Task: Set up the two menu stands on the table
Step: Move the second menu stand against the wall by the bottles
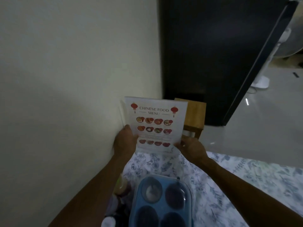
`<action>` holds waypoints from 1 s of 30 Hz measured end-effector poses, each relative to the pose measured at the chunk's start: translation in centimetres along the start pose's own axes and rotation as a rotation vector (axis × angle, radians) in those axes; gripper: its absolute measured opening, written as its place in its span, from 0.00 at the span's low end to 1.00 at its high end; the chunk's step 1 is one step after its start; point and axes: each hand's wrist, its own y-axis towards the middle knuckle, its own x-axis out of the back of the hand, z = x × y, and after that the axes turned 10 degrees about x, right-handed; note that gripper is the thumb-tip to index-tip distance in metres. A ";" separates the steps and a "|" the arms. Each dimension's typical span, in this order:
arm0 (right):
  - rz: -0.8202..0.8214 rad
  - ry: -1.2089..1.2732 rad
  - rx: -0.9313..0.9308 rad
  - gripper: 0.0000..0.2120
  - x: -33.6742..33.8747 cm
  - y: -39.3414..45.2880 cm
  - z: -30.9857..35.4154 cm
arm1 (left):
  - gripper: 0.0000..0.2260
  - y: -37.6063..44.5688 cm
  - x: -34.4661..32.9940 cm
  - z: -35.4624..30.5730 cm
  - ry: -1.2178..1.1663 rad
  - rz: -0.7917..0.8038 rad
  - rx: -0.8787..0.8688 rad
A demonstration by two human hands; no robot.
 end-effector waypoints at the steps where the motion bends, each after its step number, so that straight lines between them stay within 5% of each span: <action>1: -0.002 -0.009 0.016 0.15 -0.2 0.4 0.0 | 0.16 0.1 -0.2 -0.2 0.000 -0.007 0.020; 23: -0.028 0.157 -0.020 0.15 -1.4 1.7 1.7 | 0.06 2.9 1.9 -1.3 0.253 0.107 0.015; 30: -0.014 0.135 -0.042 0.16 -1.5 1.7 1.8 | 0.17 1.8 1.9 -1.1 0.271 0.170 -0.004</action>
